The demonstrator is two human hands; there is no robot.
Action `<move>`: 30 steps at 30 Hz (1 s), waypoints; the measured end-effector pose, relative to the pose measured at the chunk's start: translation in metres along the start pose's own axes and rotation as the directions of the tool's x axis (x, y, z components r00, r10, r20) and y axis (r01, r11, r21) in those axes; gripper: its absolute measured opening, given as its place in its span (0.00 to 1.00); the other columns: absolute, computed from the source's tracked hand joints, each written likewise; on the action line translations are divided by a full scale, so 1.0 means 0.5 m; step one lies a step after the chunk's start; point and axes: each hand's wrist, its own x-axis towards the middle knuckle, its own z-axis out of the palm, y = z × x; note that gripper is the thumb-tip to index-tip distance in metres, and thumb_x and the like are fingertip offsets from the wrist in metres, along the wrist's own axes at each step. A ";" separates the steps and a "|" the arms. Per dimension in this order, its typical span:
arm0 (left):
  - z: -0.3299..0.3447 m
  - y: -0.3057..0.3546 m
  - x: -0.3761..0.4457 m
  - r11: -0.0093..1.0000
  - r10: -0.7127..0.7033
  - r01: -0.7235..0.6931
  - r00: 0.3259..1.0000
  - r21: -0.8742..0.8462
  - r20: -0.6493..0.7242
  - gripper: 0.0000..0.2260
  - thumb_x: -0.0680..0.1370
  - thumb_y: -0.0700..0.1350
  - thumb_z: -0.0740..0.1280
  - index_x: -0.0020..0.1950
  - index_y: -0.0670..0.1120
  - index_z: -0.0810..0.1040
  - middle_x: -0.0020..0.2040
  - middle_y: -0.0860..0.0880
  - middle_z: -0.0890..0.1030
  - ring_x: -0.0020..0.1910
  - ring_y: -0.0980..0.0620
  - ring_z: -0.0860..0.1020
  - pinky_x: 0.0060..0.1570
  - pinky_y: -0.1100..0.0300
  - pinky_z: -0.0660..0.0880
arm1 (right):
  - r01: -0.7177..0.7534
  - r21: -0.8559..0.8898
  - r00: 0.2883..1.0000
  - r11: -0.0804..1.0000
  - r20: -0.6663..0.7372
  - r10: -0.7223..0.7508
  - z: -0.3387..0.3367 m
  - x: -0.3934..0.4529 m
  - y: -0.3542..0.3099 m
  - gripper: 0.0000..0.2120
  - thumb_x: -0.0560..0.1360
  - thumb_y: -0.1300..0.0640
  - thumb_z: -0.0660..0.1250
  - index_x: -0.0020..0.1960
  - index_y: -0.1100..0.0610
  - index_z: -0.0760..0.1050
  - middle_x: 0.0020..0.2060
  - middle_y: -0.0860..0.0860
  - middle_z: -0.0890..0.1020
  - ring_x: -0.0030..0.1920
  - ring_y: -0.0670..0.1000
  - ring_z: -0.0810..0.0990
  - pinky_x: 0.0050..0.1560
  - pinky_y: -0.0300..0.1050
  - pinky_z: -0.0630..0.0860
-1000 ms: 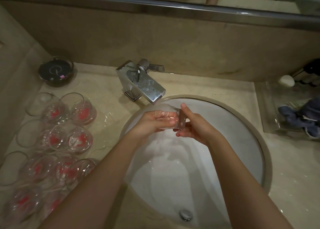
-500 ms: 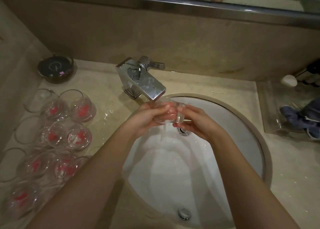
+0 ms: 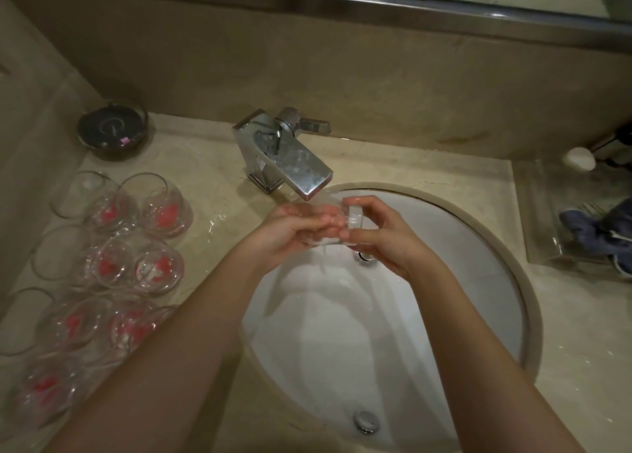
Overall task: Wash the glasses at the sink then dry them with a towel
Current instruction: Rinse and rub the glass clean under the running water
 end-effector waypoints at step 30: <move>0.004 -0.012 -0.006 0.991 0.047 -0.017 0.973 0.132 -0.228 0.07 0.78 0.49 0.68 0.44 0.47 0.81 0.37 0.52 0.84 0.35 0.58 0.81 0.43 0.61 0.75 | -0.014 0.157 0.993 0.988 -0.114 0.033 0.036 0.003 0.026 0.12 0.76 0.62 0.67 0.59 0.55 0.74 0.54 0.54 0.77 0.48 0.55 0.80 0.45 0.46 0.80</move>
